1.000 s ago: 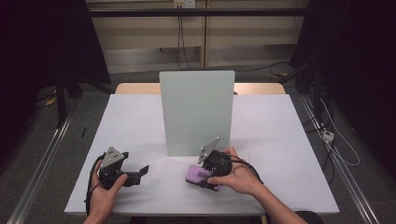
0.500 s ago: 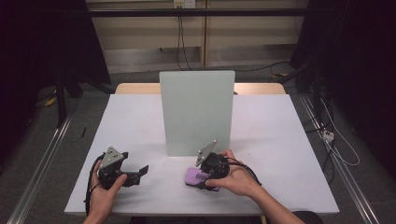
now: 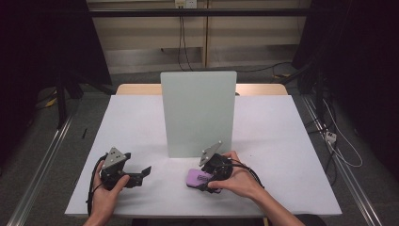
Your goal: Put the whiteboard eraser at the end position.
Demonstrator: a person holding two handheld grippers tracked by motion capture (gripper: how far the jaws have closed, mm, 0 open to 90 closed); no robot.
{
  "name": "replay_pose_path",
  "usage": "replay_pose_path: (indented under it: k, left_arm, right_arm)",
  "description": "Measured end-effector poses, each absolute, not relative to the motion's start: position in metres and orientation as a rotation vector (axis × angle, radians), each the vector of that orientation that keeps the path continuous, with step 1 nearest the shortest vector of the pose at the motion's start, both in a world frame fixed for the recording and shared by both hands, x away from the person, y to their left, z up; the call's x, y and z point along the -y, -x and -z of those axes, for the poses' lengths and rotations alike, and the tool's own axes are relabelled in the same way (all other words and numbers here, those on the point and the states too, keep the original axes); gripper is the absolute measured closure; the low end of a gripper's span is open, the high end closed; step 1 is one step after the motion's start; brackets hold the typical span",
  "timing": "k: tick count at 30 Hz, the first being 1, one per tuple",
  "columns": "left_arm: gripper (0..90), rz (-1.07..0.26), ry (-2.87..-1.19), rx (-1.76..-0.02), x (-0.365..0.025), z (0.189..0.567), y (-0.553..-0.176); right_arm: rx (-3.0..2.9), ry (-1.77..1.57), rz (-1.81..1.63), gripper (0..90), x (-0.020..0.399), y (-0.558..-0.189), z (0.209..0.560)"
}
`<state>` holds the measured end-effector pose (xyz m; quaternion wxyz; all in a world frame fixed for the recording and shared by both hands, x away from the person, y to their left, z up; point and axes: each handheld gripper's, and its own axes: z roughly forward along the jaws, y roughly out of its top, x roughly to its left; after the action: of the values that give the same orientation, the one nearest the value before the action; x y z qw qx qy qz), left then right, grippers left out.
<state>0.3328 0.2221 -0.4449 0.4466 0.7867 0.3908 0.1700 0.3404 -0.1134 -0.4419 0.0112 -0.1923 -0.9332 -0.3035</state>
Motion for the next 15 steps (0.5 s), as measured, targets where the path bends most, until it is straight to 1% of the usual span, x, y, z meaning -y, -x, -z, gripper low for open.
replay_pose_path:
  k: [3, 7, 9, 12, 15]
  left_arm:
    - [4.8, -0.420, -1.947, -0.967, -0.2223, 0.4446, -0.3330]
    - [4.8, -0.424, -1.946, -0.967, -0.2228, 0.4443, -0.3327]
    - [4.8, -0.427, -1.948, -0.966, -0.2230, 0.4442, -0.3328]
    - [4.8, -0.424, -1.946, -0.966, -0.2229, 0.4441, -0.3330]
    - [4.8, -0.424, -1.946, -0.966, -0.2229, 0.4442, -0.3331]
  right_arm:
    - [2.903, 0.625, 0.975, 19.8, 0.1142, -0.3408, 0.4408]
    - [2.895, 0.656, 1.000, 13.8, 0.1148, -0.3417, 0.4405]
    - [2.887, 0.660, 1.008, 12.8, 0.1150, -0.3420, 0.4407]
    - [2.897, 0.658, 1.013, 9.0, 0.1145, -0.3414, 0.4404]
    - [2.901, 0.658, 1.026, 8.9, 0.1144, -0.3411, 0.4397]
